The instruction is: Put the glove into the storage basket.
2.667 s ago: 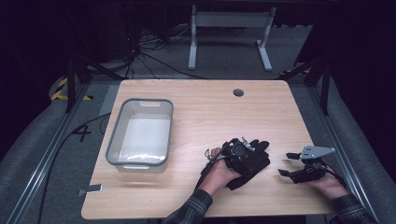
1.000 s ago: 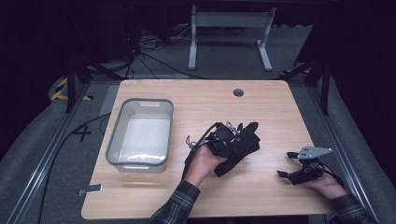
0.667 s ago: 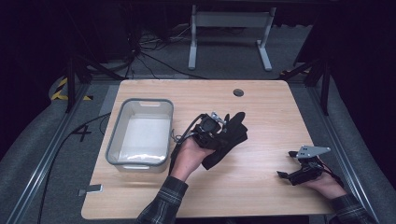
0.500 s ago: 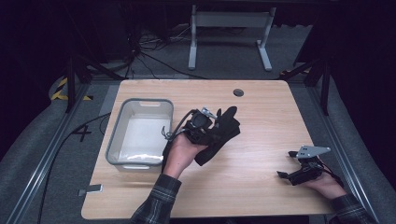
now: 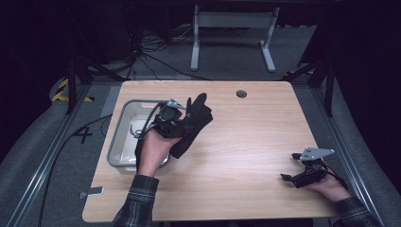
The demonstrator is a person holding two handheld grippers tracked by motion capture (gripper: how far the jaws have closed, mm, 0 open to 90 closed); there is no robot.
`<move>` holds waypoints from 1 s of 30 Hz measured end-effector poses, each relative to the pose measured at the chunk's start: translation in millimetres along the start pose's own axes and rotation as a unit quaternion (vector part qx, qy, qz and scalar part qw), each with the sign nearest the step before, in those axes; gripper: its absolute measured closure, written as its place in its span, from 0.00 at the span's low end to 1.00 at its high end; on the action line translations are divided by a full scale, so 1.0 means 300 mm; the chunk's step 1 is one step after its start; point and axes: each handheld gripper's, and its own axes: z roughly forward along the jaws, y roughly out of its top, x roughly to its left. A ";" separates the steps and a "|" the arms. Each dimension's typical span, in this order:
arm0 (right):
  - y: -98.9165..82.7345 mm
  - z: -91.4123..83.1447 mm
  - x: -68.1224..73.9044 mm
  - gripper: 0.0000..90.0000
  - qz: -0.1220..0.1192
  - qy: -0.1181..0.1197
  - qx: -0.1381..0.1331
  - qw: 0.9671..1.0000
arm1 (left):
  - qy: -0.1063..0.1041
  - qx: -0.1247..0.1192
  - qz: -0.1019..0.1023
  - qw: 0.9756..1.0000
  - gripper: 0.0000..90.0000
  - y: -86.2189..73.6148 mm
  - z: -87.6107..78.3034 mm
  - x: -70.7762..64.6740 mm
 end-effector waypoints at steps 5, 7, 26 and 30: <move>0.000 0.000 0.000 0.00 0.000 0.000 0.000 1.000 | 0.029 -0.006 -0.026 0.999 0.74 -0.058 -0.037 0.093; 0.000 0.000 0.000 0.00 0.000 0.000 0.000 1.000 | 0.039 -0.007 -0.033 0.999 0.74 -0.080 -0.041 0.120; 0.000 0.000 0.000 0.00 0.000 0.000 0.000 1.000 | 0.097 0.032 -0.077 0.992 0.73 -0.234 0.018 0.291; 0.000 0.000 0.000 0.00 0.000 0.000 0.000 1.000 | 0.105 0.053 -0.083 0.990 0.73 -0.256 0.038 0.312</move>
